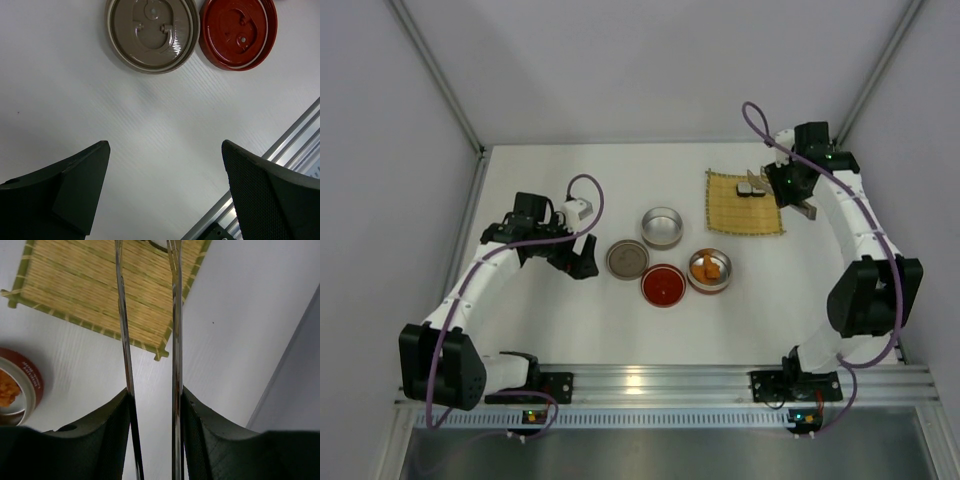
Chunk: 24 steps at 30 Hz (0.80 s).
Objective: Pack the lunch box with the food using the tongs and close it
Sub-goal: Pick up the fake food from the plate.
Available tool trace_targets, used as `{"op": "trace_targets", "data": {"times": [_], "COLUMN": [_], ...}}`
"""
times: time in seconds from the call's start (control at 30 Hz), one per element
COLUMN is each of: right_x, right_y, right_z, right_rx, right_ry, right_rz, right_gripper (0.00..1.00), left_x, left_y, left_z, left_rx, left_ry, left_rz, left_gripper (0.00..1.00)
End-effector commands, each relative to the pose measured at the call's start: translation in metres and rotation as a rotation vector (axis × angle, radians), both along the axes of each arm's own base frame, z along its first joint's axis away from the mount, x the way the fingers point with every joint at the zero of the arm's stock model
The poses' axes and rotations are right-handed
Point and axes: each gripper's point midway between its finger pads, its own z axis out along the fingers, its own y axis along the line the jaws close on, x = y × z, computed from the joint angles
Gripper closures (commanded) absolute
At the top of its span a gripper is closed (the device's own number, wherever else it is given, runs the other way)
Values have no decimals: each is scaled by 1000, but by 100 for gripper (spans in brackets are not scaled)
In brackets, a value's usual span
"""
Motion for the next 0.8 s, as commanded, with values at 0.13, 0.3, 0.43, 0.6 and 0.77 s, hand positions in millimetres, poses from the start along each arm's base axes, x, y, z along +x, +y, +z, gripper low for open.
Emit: {"op": "trace_targets", "data": {"times": [0.13,0.3,0.43,0.6,0.77], "right_x": [28,30,34,46,55], "right_y": [-41,-43,-54,-67,-74], "right_z": [6,4,1,8,18], "right_rx": [-32,-45,-86,-123,-114], "right_ry": [-56,-50,-49,-94,-115], "right_rz": [28,221,362,512,618], "right_gripper": [56,55,53,52,51], "left_x": [-3,-6,-8,-8,-6], "left_y": [-2,-4,-6,-8,-8], "left_z": [-1,-2,-1,-2,-5], "left_rx": [-11,-17,-24,-31,-25], "left_ry": [-8,10,16,42,53], "left_rz": [-49,-76,-95,-113,-116], "left_gripper": [2,2,2,2,2]}}
